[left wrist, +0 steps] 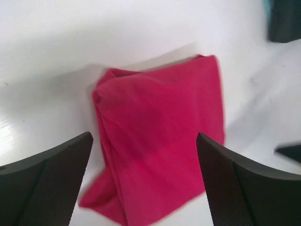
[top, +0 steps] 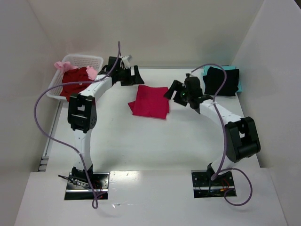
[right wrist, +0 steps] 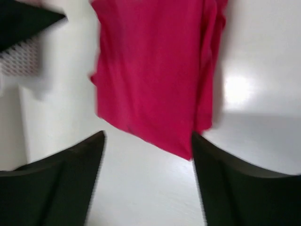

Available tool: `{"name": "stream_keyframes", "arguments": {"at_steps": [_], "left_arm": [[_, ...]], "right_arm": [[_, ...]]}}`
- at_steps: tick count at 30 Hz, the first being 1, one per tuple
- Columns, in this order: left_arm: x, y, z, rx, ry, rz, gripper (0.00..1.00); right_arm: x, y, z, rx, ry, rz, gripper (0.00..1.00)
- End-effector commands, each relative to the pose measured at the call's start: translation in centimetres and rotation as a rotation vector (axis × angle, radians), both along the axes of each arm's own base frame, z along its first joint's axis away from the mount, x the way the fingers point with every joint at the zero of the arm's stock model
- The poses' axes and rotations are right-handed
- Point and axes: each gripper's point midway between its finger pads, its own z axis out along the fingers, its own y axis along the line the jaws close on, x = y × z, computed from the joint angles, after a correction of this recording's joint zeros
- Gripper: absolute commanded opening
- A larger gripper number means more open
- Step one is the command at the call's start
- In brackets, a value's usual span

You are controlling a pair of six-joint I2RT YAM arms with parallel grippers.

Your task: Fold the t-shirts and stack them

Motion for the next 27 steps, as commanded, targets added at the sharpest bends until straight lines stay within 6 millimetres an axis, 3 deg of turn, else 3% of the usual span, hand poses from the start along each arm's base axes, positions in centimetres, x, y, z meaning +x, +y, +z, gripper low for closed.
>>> {"name": "stream_keyframes", "arguments": {"at_steps": [1,2,3,5,6,8,10,11,15,21,22,27], "left_arm": [[-1.4,1.2,7.4,-0.01,-0.154,-0.036,1.0],[-2.6,1.4,7.3,-0.008,-0.139,-0.036,1.0],[-3.3,1.6,7.0,0.006,-0.139,-0.047,1.0],[-4.3,2.1,7.9,0.02,-0.173,-0.037,1.0],[-5.2,2.7,6.3,0.044,-0.14,-0.017,1.0],[-6.3,3.0,7.0,0.047,-0.164,-0.022,1.0],[-7.5,3.4,5.8,0.06,-0.143,-0.012,1.0],[-8.0,3.5,6.3,0.053,-0.145,-0.007,1.0],[-9.9,3.2,5.4,0.043,-0.116,-0.021,1.0],[-11.0,3.7,4.0,0.061,-0.078,0.002,1.0],[-11.0,3.7,4.0,0.061,-0.078,0.002,1.0],[-11.2,3.7,3.7,0.057,-0.063,0.007,1.0]], "right_arm": [[3.4,-3.3,4.7,0.025,-0.125,-0.091,0.85],[3.7,-3.9,4.2,0.023,-0.115,-0.092,0.97],[4.4,-4.9,4.3,0.032,-0.118,-0.107,1.0],[5.0,-5.1,2.2,0.011,-0.082,-0.09,1.0],[5.1,-4.9,1.7,0.004,-0.076,-0.069,1.0],[5.3,-4.1,-0.5,0.016,-0.032,-0.023,1.0],[5.7,-3.2,-1.6,0.034,-0.042,0.031,1.0],[5.4,-2.2,-2.7,0.07,-0.015,0.082,1.0],[6.4,-1.2,-4.1,0.097,-0.006,0.132,1.0],[7.4,-1.2,-5.2,0.061,0.008,0.148,0.98],[7.4,-1.4,-6.4,0.052,0.031,0.14,0.97],[7.2,0.0,-8.3,0.047,0.067,0.168,0.91]]}}
